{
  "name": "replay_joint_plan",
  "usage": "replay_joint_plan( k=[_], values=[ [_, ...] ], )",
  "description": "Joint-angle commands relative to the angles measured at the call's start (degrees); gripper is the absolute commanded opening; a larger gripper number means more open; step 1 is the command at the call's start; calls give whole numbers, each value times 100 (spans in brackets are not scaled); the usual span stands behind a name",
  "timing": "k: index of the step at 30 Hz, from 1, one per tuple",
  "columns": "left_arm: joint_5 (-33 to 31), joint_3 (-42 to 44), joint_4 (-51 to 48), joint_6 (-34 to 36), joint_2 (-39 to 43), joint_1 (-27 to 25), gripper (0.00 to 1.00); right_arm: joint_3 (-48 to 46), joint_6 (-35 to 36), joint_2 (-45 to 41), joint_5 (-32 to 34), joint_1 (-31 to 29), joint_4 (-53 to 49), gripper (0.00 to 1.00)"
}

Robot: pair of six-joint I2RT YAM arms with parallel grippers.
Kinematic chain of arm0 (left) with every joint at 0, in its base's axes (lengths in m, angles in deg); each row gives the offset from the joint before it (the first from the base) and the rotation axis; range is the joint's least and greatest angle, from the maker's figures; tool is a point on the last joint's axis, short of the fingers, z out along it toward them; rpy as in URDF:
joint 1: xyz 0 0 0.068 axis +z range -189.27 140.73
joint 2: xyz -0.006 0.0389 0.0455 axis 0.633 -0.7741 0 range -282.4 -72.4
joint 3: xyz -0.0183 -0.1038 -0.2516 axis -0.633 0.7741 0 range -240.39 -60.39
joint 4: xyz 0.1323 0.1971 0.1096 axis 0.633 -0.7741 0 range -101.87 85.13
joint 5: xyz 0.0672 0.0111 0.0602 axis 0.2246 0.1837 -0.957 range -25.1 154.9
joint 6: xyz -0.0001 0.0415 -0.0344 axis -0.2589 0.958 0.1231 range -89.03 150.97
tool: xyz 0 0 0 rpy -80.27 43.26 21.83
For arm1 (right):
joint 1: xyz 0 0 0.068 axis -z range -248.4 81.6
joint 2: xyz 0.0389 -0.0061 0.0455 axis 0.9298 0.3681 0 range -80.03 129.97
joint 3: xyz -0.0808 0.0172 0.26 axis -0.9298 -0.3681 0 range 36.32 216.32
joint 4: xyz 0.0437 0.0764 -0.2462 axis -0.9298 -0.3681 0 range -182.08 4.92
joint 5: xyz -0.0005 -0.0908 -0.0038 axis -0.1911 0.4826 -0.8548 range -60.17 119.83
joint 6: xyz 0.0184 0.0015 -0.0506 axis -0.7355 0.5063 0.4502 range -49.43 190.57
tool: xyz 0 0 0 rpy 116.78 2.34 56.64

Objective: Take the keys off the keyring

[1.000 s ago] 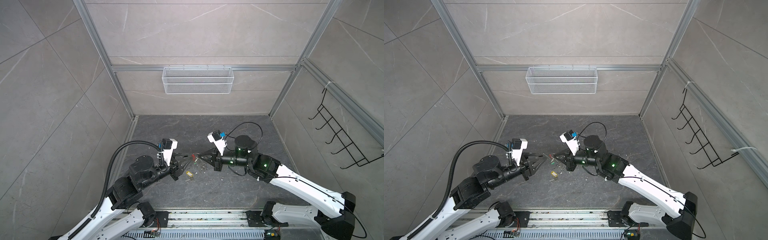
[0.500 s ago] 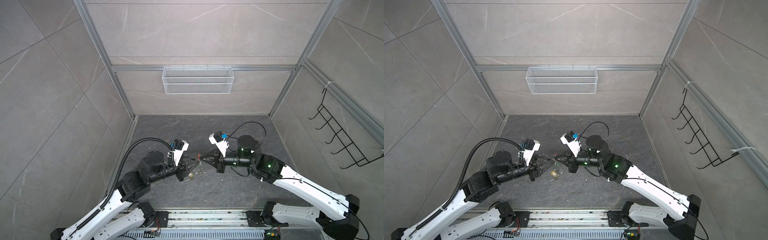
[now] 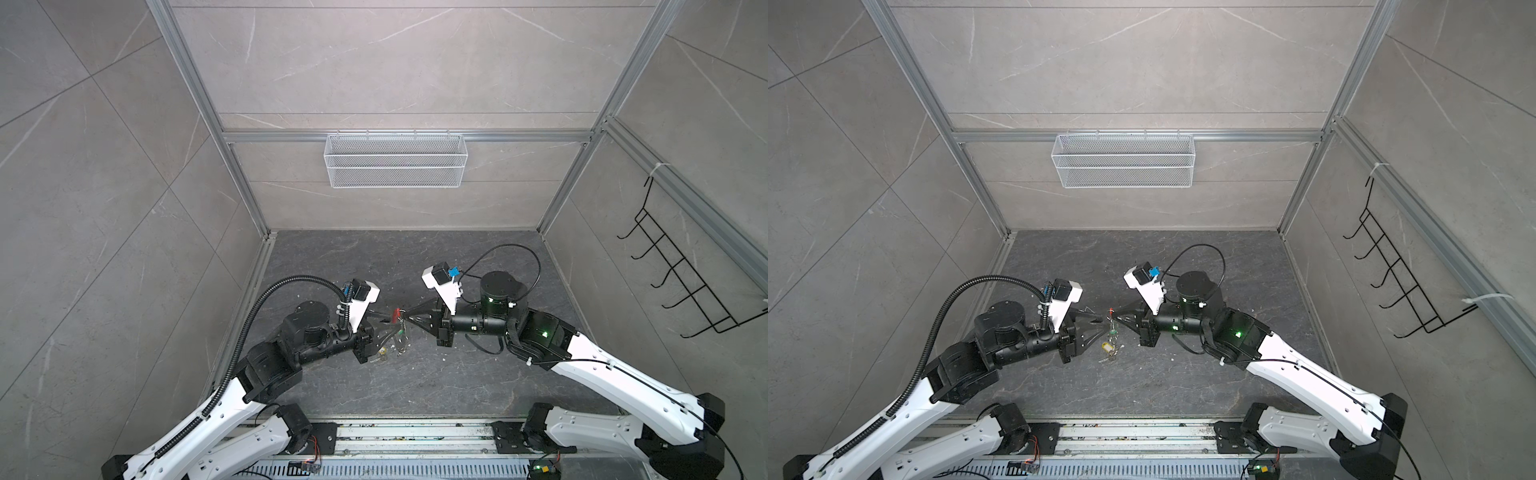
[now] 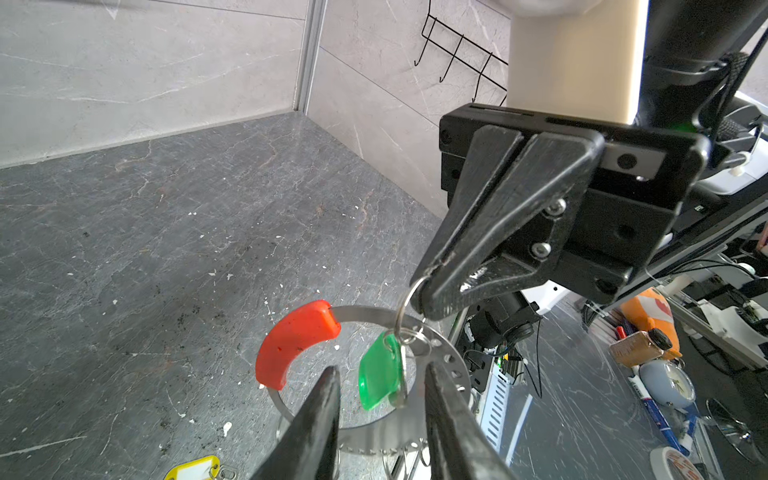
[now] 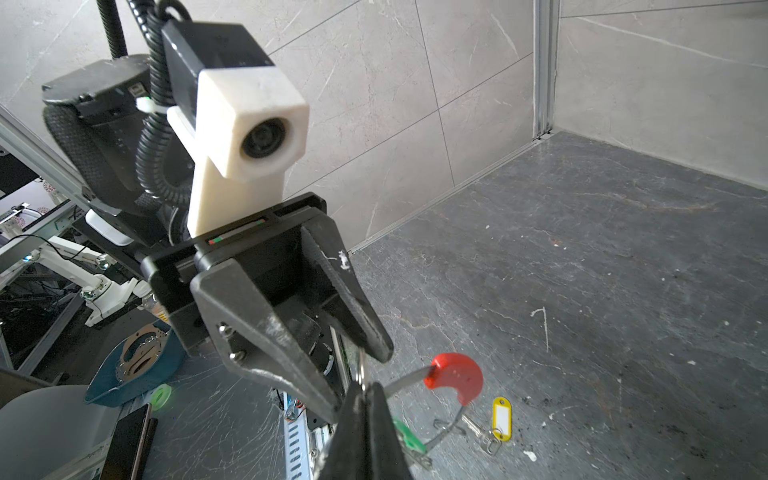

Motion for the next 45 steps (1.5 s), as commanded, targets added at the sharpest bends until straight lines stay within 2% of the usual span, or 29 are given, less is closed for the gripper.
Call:
replay_joint_plan(
  k=[1,4,11,15,18,29,34,45],
  values=[
    [156,-31,413,192,178,-4,38,177,13,-74,-58,33,-1,0],
    [205,-150,401,263,135,-3,34,166,57,-56,-93,33,-34,0],
    [361,-300,278,263,-112,13,34,112,26,-115,-70,31,13,0],
    [366,-227,208,261,-145,14,42,99,-29,-170,-5,31,61,0],
    [449,-223,148,245,-273,10,42,95,-48,-170,3,34,71,0],
    [352,-158,272,337,-391,8,22,108,-108,-141,-76,31,168,0],
    [259,-156,218,339,-311,5,0,109,-91,-143,-41,31,121,0],
    [-117,-345,-490,346,-35,4,0,135,101,-126,12,31,-86,0]
  ],
)
